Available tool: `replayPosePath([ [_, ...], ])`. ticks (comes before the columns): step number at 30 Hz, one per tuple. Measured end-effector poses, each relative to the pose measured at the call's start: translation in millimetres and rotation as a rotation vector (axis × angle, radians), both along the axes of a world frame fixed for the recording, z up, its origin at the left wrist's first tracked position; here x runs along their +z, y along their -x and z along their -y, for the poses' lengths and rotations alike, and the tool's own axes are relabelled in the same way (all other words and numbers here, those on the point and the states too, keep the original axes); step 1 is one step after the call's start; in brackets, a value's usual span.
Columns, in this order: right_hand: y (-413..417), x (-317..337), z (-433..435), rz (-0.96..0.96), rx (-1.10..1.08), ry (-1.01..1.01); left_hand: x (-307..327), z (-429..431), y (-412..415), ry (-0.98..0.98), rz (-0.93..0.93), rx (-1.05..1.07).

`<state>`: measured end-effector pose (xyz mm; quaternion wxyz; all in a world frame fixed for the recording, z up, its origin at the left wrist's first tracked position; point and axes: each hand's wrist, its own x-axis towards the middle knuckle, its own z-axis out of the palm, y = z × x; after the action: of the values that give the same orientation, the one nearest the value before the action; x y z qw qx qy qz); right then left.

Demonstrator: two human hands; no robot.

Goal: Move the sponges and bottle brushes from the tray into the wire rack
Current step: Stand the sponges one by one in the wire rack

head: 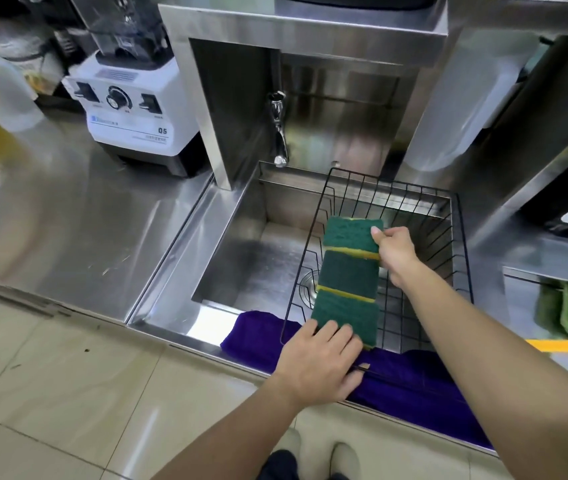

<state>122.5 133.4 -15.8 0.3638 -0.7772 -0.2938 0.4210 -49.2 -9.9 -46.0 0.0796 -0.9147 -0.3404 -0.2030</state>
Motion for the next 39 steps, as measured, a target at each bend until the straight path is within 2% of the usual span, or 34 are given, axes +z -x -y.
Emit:
replayPosePath([
  [4, -1.8, -4.1, 2.5, 0.126, 0.127, 0.065, 1.1, 0.2, 0.2, -0.014, 0.004, 0.012],
  [9, -10.6, -4.4, 4.1, 0.103, 0.222, 0.086, 2.1, 0.6, 0.3, -0.003, -0.004, 0.018],
  [13, -10.1, 2.7, 11.3, 0.262, 0.278, 0.096, 3.6, 0.6, 0.7, 0.011, -0.012, 0.014],
  [21, -50.2, 32.8, 47.4, 0.371, 0.319, -0.003, 6.8, 4.9, -15.8, 0.033, -0.105, -0.078],
  [25, -89.0, 45.5, 77.1, 0.343, 0.218, -0.067, 14.1, 23.8, -58.4, 0.074, -0.169, -0.132],
  [28, -119.2, 53.5, 99.5, 0.384, 0.089, -0.183, 18.2, 35.9, -88.7, 0.097, -0.127, -0.157],
  [31, -151.6, 58.8, 125.4, 0.462, -0.014, -0.207, 22.0, 41.9, -114.6, 0.082, -0.113, -0.195],
  [36, -207.5, 50.3, 179.4, 0.609, -0.334, -0.091, 19.2, 41.4, -131.4, 0.148, -0.14, -0.147],
  [39, -234.5, 41.0, 212.8, 0.784, -0.436, 0.096, 13.8, 39.2, -130.6, 0.131, -0.155, -0.158],
])
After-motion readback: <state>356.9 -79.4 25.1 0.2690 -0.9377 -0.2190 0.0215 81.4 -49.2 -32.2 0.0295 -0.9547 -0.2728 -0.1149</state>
